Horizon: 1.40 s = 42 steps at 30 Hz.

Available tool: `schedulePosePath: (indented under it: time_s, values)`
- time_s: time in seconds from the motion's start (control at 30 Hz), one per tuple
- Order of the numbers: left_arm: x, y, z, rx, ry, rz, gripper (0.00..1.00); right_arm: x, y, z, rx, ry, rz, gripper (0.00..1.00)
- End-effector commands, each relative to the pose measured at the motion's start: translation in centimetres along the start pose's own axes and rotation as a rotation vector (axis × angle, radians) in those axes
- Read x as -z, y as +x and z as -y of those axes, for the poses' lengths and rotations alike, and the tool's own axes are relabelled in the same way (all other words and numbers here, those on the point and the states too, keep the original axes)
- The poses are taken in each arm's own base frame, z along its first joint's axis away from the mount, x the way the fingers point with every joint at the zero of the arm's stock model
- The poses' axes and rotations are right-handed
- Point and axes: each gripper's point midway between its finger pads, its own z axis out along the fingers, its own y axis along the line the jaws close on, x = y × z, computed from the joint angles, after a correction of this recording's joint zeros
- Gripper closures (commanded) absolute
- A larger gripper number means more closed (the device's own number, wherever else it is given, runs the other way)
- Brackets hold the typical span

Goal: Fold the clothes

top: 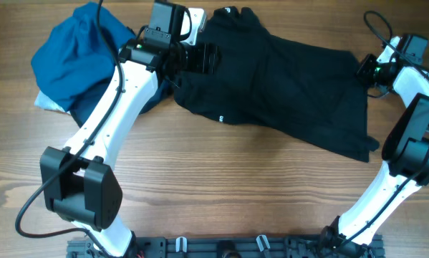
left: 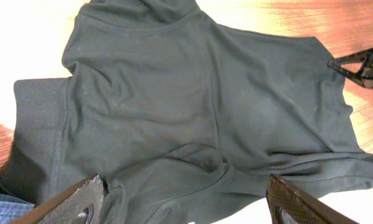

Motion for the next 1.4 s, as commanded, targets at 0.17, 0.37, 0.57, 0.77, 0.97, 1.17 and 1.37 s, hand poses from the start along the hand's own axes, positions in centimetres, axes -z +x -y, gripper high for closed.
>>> schedulePosePath:
  time_s: [0.17,0.37,0.57,0.77,0.97,1.17,1.37]
  values:
    - [-0.1,-0.4,0.6,0.003,0.023,0.002,0.16,12.0,-3.5,-2.2,0.067,0.004,0.12,0.96]
    - [-0.1,-0.1,0.5,0.007,0.021,-0.01,0.12,12.6,1.7,-2.6,0.022,0.021,-0.077,0.96]
    - [-0.3,0.3,0.4,0.005,0.018,-0.026,0.17,12.2,9.7,-4.4,0.027,0.046,-0.36,0.96]
    - [-1.1,-2.9,-0.3,-0.018,0.027,0.093,0.2,12.2,12.6,-6.6,0.055,0.077,-0.448,0.95]
    - [-4.0,0.1,-2.0,0.028,-0.001,-0.047,0.21,11.8,11.1,-5.3,0.025,0.146,-0.385,0.41]
    - [-3.6,10.6,-4.7,0.127,-0.142,-0.412,0.13,13.1,12.3,-1.9,-0.065,0.187,-0.454,0.35]
    - [-7.8,14.8,-6.0,0.125,-0.109,-0.374,0.0,12.0,15.6,-1.1,-0.132,0.13,-0.529,0.32]
